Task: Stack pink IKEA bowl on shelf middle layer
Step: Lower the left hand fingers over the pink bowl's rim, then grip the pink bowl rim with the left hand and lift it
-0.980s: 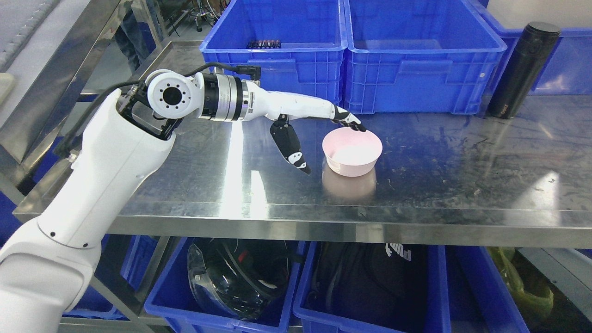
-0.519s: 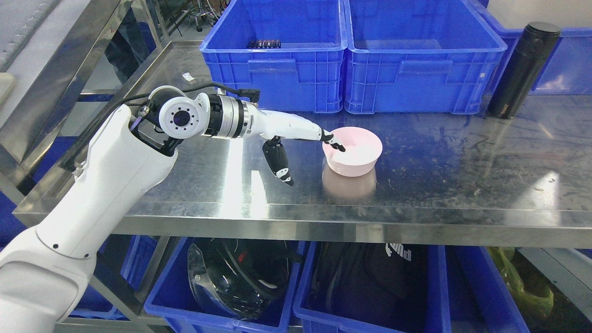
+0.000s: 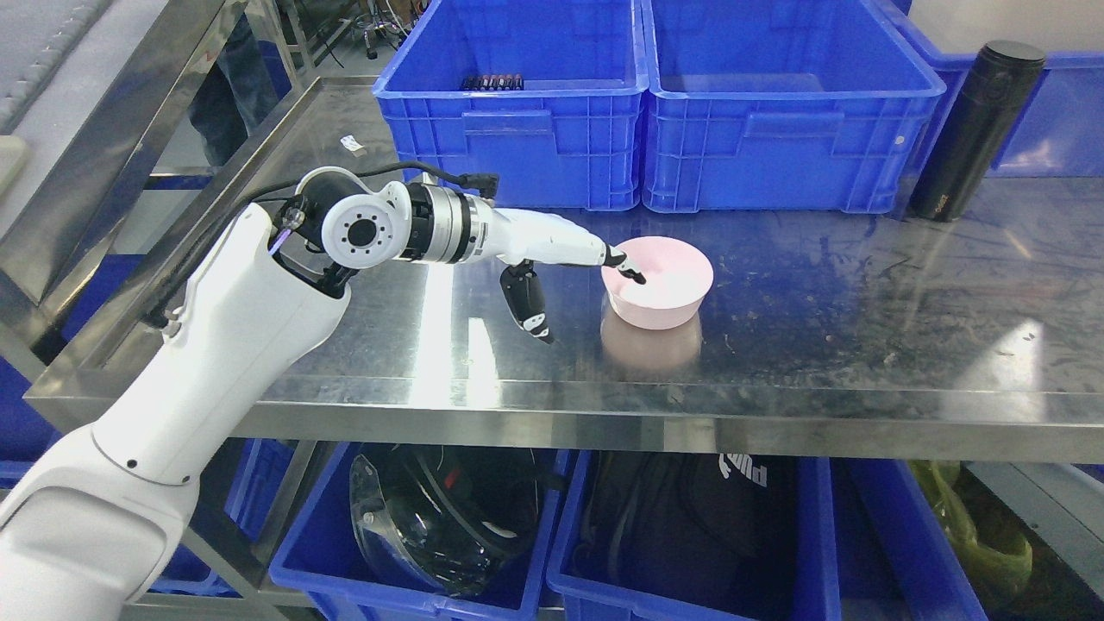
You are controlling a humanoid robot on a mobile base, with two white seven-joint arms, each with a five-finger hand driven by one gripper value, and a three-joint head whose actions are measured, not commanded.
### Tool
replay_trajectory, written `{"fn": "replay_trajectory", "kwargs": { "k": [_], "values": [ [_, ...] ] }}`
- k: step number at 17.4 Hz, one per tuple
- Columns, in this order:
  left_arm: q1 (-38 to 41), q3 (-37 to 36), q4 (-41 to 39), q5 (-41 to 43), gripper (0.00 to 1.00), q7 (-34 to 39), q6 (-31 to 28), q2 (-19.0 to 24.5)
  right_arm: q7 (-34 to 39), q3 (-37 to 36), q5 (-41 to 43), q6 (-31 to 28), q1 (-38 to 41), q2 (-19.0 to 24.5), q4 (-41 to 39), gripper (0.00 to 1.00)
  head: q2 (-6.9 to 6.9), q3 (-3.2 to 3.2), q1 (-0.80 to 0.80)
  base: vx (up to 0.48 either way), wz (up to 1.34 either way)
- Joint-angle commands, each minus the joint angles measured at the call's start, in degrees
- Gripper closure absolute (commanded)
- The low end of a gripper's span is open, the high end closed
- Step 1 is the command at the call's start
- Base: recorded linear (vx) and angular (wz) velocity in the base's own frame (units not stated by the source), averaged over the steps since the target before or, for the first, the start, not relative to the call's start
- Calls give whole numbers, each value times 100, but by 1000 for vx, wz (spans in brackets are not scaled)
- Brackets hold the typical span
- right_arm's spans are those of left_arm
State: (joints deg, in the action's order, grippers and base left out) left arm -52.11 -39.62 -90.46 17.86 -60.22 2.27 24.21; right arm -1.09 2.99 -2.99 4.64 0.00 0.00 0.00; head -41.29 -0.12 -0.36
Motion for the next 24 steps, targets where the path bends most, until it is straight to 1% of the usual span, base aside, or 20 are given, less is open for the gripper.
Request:
{"fn": "replay_trajectory", "kwargs": {
  "k": [1,6,8,9,10,12,13,16,17,18,19,21,22,23,24],
  "values": [
    [-1,-169,459,103,14,2,142,-531,3,0,0,2,18,-100,-100,0,0,0,0,0,0],
    [35,-380,626,323,15,-7,256,-549,3,0,0,2,18,-100,-100,0,0,0,0,0,0],
    [26,-459,801,445,18,-7,291,-689,3,0,0,2,18,-100,-100,0,0,0,0,0,0],
    [26,-451,932,620,19,-7,414,-803,3,0,0,2,18,-100,-100,0,0,0,0,0,0],
    [26,-424,1073,796,23,-16,606,-908,3,0,0,2,18,-100,-100,0,0,0,0,0,0],
    [43,-354,1354,1060,35,-60,906,-1155,3,0,0,2,18,-100,-100,0,0,0,0,0,0],
    [52,-310,1399,1114,42,-69,1011,-1173,3,0,0,2,18,-100,-100,0,0,0,0,0,0],
    [70,58,1434,1114,75,-121,1275,-1234,3,0,0,2,18,-100,-100,0,0,0,0,0,0],
    [139,364,1521,1114,94,-130,1633,-1313,3,0,0,2,26,-100,-100,0,0,0,0,0,0],
    [192,689,1644,1114,100,-130,2106,-1410,3,0,0,2,18,-100,-100,0,0,0,0,0,0],
    [219,883,1680,1123,100,-130,2311,-1463,3,0,0,2,18,-100,-100,0,0,0,0,0,0],
    [298,1349,1680,1114,100,-104,2453,-1577,3,0,0,2,18,-100,-100,0,0,0,0,4,-14],
    [403,1691,1663,1114,100,-104,2541,-1691,3,0,0,2,18,-100,-100,0,0,0,0,0,0],
    [482,2051,1654,1114,100,-104,2768,-1805,3,0,0,2,18,-100,-100,0,0,0,0,0,0],
    [500,2220,1645,1114,100,-104,2918,-1850,3,0,0,2,26,-100,-100,0,0,0,0,0,0]
  ]
}}
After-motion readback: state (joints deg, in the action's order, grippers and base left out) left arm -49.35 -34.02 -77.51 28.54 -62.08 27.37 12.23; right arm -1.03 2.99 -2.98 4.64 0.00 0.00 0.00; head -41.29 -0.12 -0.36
